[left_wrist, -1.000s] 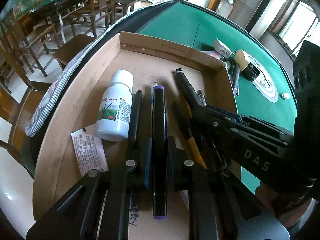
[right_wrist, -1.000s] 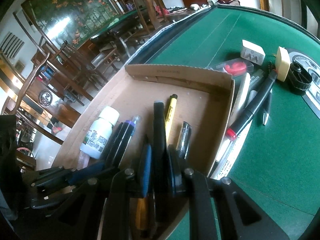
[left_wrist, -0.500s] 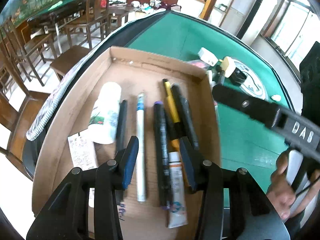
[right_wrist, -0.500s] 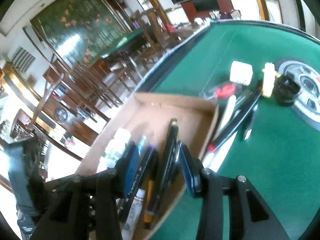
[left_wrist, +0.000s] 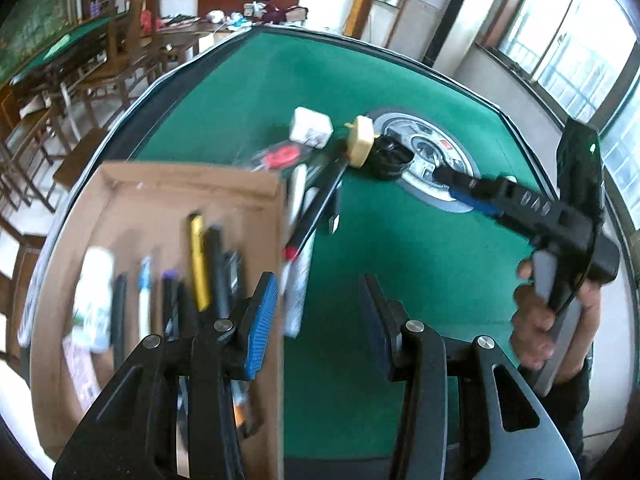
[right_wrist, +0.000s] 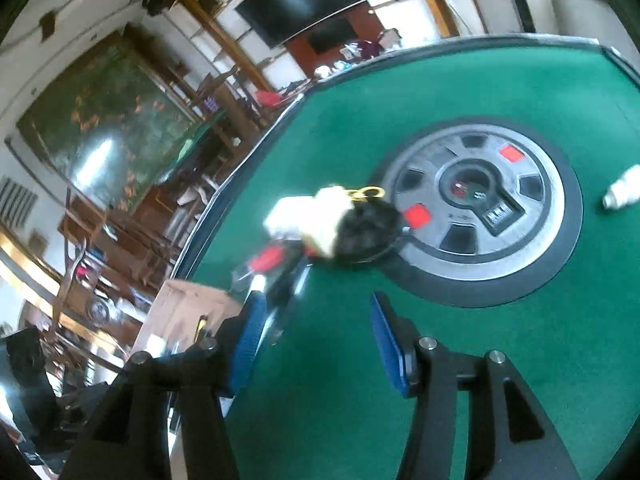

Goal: Organize rigid objects
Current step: 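Grasp the wooden key tag with gold ring with the left gripper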

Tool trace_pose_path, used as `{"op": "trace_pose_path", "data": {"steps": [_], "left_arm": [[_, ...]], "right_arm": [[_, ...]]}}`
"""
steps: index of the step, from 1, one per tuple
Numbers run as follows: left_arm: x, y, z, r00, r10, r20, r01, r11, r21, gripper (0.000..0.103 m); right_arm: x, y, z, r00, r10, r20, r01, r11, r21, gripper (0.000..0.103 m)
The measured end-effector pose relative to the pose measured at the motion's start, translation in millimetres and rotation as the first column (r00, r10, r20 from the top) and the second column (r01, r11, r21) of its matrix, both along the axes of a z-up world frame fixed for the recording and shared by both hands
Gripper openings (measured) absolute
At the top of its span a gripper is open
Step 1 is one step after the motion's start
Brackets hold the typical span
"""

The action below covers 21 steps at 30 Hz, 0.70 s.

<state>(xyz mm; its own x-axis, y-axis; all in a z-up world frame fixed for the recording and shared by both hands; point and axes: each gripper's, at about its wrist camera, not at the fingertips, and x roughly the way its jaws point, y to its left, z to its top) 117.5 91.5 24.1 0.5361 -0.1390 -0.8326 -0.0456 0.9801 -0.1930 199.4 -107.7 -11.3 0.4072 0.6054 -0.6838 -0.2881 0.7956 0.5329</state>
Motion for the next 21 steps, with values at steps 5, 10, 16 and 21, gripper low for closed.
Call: {"op": "trace_pose_path", "data": {"steps": [5,10,16,21], "left_arm": [[44,-18,-4,1.0,-0.013,-0.028,0.013,1.0,0.009,0.042],[80,-33,-8,0.999,-0.019,-0.051,0.02,1.0,0.01,0.042],[126,-51,-10,0.998,-0.058,-0.038,0.061,0.994,0.093,0.042],[167,-53,-27,0.997,-0.053,-0.059,0.061,0.99,0.128,0.042]], "right_arm": [[4,-19,-16,0.994,-0.067,-0.083,0.073,0.995,0.074,0.054],[11,-35,-20,0.988,-0.109,-0.114,0.121,0.987,0.103,0.054],[18,-43,-24,0.984,-0.117,-0.136,0.133,0.984,0.116,0.054],[16,-55,-21,0.98,-0.156,-0.12,0.169,0.979,0.11,0.054]]}}
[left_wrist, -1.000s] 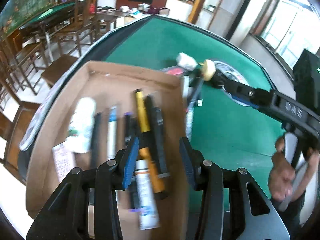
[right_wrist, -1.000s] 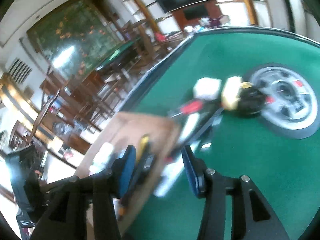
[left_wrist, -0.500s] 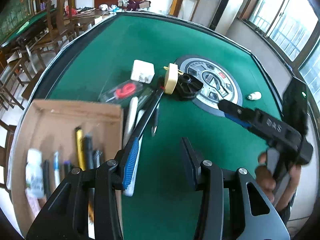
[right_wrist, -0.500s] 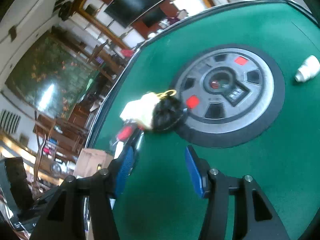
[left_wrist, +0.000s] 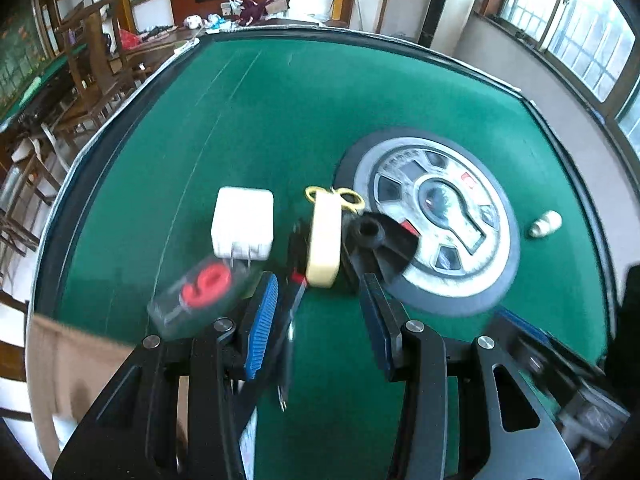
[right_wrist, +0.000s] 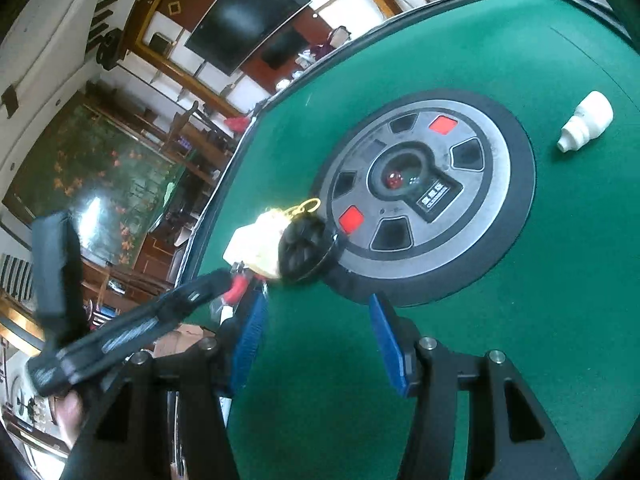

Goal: Organize rigid objects
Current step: 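Grasp the wooden key tag with gold ring with the left gripper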

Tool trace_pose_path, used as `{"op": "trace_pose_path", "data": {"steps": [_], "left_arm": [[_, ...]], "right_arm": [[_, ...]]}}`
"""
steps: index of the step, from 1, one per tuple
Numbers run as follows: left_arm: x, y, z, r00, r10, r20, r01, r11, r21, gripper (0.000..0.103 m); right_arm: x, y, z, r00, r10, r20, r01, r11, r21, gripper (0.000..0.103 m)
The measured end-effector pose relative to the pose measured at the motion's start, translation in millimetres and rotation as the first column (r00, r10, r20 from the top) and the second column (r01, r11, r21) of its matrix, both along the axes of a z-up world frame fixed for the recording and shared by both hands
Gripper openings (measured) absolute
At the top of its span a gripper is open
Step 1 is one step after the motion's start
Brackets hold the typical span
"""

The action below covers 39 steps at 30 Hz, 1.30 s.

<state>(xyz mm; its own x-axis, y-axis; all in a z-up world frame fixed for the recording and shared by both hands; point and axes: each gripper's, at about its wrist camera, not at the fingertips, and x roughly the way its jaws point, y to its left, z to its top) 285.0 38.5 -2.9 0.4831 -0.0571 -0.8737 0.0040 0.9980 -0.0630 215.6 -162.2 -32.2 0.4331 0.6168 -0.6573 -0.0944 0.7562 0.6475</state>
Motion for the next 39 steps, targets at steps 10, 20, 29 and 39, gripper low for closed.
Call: {"op": "trace_pose_path", "data": {"steps": [10,20,29,39], "left_arm": [[53,9,-26,0.997,0.031,-0.071,-0.034,0.998,-0.047,0.042],[46,3,-29,0.997,0.025,-0.077,-0.028,0.999,-0.04,0.017],[-38,21,10,0.999,0.025,-0.025,-0.03,0.976,-0.216,0.017],[-156,36,13,0.998,0.052,0.036,-0.037,0.938,-0.344,0.017]], "right_arm": [[3,-1,-3,1.0,-0.004,-0.013,0.004,1.0,-0.009,0.054],[5,4,-6,1.0,0.013,-0.022,-0.014,0.999,-0.033,0.054],[4,7,-7,0.999,0.035,-0.021,-0.035,0.999,-0.03,0.054],[-2,16,-10,0.999,0.043,-0.017,-0.044,0.998,-0.048,0.053]]}}
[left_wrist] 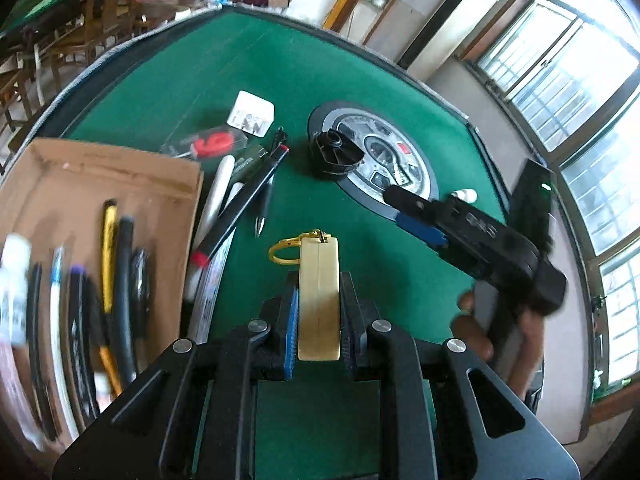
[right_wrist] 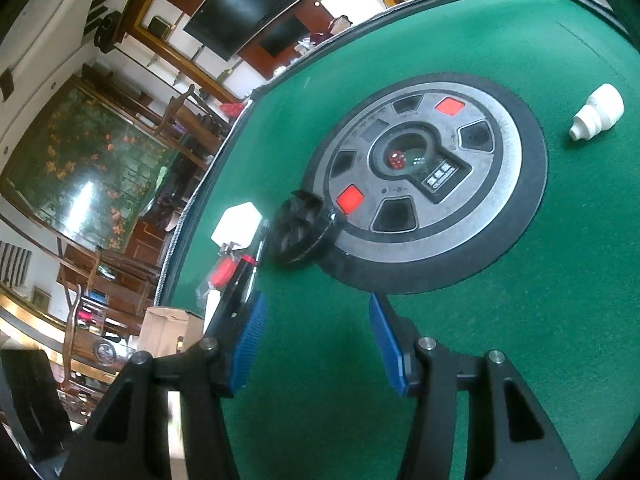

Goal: Organize rigid objects
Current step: 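Grasp the wooden key tag with gold ring with the left gripper, then grasp the black round plastic piece with the right gripper while the left holds the key tag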

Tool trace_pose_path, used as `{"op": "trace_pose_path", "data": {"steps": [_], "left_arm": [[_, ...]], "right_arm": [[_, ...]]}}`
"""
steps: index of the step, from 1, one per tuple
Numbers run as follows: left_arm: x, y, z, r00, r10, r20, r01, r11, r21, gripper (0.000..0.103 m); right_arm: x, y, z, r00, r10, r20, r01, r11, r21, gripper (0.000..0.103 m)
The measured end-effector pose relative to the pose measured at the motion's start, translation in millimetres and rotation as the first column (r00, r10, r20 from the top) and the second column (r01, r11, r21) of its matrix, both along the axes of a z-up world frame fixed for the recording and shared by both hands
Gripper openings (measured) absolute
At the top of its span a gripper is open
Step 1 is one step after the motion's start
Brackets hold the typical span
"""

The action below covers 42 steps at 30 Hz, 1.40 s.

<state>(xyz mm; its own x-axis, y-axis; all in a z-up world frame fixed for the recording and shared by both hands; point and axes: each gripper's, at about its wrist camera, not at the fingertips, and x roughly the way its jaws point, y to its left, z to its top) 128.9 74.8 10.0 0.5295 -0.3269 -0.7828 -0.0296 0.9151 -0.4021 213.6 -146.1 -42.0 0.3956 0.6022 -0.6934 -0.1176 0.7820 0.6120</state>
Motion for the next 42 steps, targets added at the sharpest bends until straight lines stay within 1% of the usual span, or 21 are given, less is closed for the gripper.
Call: {"op": "trace_pose_path", "data": {"steps": [2,4,5,7,9,12,14,16,18,19,21,23,27,30,33,34,35,39,41,42], "left_arm": [[-14,2,1,1.0,0.008,0.026,-0.008,1.0,-0.012,0.017],[-22,9,-2,1.0,0.003,0.021,-0.001,0.997,-0.073,0.017],[-25,11,-3,1.0,-0.003,0.023,0.005,0.997,-0.083,0.017],[-30,14,-1,0.999,-0.002,0.035,0.004,0.997,-0.072,0.017],[-35,21,0,0.999,-0.007,0.046,0.011,0.995,-0.095,0.017],[-42,31,1,0.998,-0.004,0.058,0.011,0.993,-0.116,0.017],[-46,39,2,0.998,-0.001,0.064,0.01,0.991,-0.135,0.017],[-48,43,1,0.998,0.002,0.065,0.006,0.991,-0.131,0.017],[-48,49,-2,0.998,0.002,0.062,0.007,0.99,-0.144,0.017],[-48,52,-3,0.998,0.004,0.058,0.005,0.988,-0.151,0.017],[-48,56,-3,0.998,0.003,0.058,0.007,0.987,-0.159,0.017],[-49,61,-3,0.998,0.01,0.059,0.0,0.987,-0.162,0.017],[-51,67,0,0.997,0.015,0.07,-0.004,0.988,-0.152,0.017],[-54,70,0,0.998,0.019,0.064,-0.009,0.989,-0.15,0.017],[-58,72,2,0.997,0.025,0.067,-0.015,0.989,-0.146,0.017],[-59,72,3,0.997,0.028,0.066,-0.018,0.989,-0.144,0.017],[-60,73,3,0.998,0.029,0.064,-0.019,0.989,-0.145,0.017],[-71,80,9,0.997,0.046,0.069,-0.035,0.989,-0.141,0.017],[-75,86,12,0.996,0.061,0.069,-0.05,0.989,-0.141,0.017],[-78,92,13,0.995,0.075,0.067,-0.064,0.987,-0.144,0.017]], "right_arm": [[-1,1,-2,1.0,-0.013,-0.003,0.013,1.0,-0.002,0.053],[-2,7,-4,1.0,0.003,-0.001,-0.003,1.0,-0.02,0.053],[0,8,-6,1.0,0.004,-0.019,-0.004,1.0,-0.013,0.053],[5,10,-8,0.999,-0.007,-0.05,0.008,1.0,0.012,0.053],[14,14,-9,0.997,-0.021,-0.068,0.02,1.0,-0.018,0.054],[28,23,-6,0.997,-0.029,-0.066,0.024,0.997,-0.076,0.054],[40,28,0,0.999,-0.022,-0.048,0.018,0.995,-0.093,0.054],[48,33,7,1.0,-0.015,-0.01,0.013,0.991,-0.134,0.054],[58,42,13,1.0,0.022,0.02,-0.018,0.984,-0.179,0.062],[63,49,12,0.999,0.05,0.02,-0.045,0.979,-0.201,0.065],[70,61,9,0.996,0.094,0.011,-0.088,0.965,-0.249,0.065],[75,69,7,0.991,0.133,0.01,-0.126,0.953,-0.277,0.065],[80,89,3,0.98,0.199,0.009,-0.181,0.909,-0.376,0.066],[79,96,-3,0.974,0.227,-0.007,-0.209,0.884,-0.418,0.071],[70,100,-3,0.97,0.242,0.01,-0.208,0.852,-0.481,0.071],[67,101,-3,0.971,0.239,0.011,-0.203,0.848,-0.49,0.069],[65,100,-1,0.972,0.235,0.012,-0.199,0.846,-0.494,0.066],[52,95,1,0.978,0.206,0.024,-0.166,0.844,-0.51,0.065],[43,89,2,0.982,0.188,0.021,-0.155,0.861,-0.485,0.065],[36,87,3,0.982,0.186,0.018,-0.157,0.877,-0.454,0.065]]}}
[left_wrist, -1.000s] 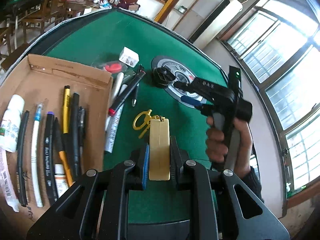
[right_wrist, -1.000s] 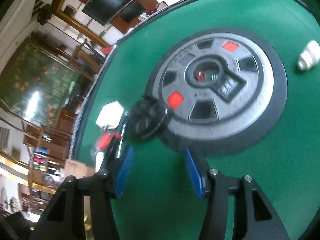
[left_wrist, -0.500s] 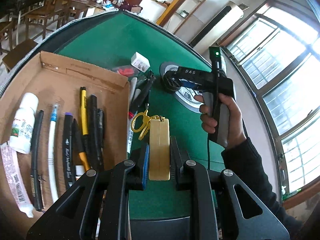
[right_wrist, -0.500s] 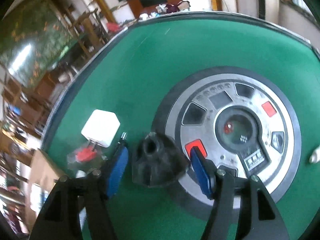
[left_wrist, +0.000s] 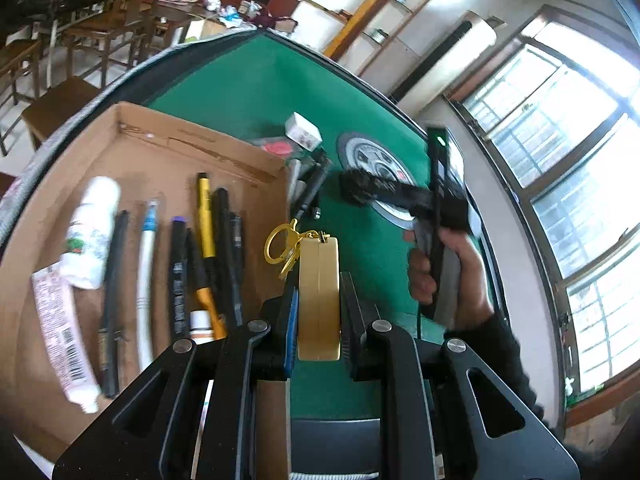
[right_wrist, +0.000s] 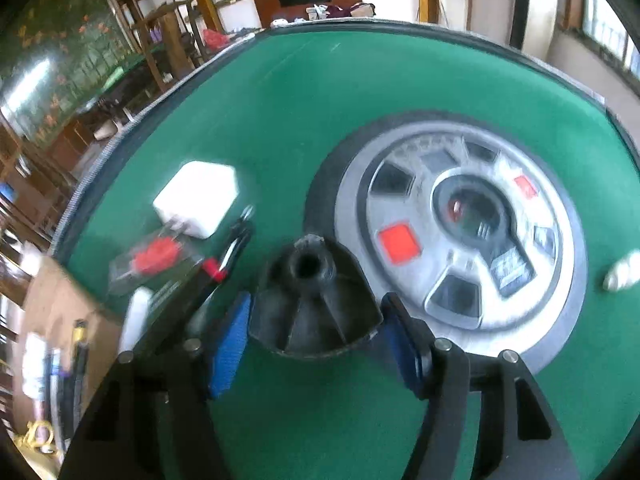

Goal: Organize rigid objects
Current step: 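Grasp the black round plastic piece with the right gripper while the left holds the key tag, then carry the key tag and black piece into the cardboard tray and open both grippers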

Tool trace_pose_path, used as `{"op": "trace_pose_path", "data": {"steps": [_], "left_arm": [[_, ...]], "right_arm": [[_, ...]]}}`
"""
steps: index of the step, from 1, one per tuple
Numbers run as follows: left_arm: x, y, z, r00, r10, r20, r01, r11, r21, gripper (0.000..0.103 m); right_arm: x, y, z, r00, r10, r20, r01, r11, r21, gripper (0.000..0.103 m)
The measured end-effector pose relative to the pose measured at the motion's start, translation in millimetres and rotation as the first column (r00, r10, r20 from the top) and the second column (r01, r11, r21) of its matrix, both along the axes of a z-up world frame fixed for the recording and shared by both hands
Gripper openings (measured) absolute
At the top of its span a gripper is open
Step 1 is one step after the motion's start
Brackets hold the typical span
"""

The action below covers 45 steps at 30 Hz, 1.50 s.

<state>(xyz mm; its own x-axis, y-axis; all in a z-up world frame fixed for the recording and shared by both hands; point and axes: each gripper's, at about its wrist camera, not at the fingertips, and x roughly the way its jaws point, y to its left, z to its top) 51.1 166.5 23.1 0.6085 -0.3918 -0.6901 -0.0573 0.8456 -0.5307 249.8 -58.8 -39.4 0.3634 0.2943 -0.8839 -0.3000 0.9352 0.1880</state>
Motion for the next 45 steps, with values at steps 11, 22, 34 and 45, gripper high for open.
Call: {"op": "trace_pose_path", "data": {"steps": [11,22,34,45], "left_arm": [[-1,53,17,0.994,0.112,0.004,-0.112,0.994,0.009,0.017],[46,84,2,0.987,0.144,-0.071,-0.139,0.988,0.07,0.017],[96,103,-33,0.971,0.174,-0.165,-0.145,0.974,0.176,0.017],[111,100,-52,0.965,0.185,-0.188,-0.136,0.959,0.247,0.017]], "right_arm": [[-49,-14,14,1.0,-0.029,0.002,0.028,0.987,0.161,0.064],[-88,29,48,0.995,0.086,0.045,-0.095,0.952,0.291,0.065],[-73,132,37,0.972,0.229,0.057,-0.236,0.931,0.277,0.065],[-74,148,15,0.967,0.244,0.069,-0.253,0.951,0.176,0.065]]}}
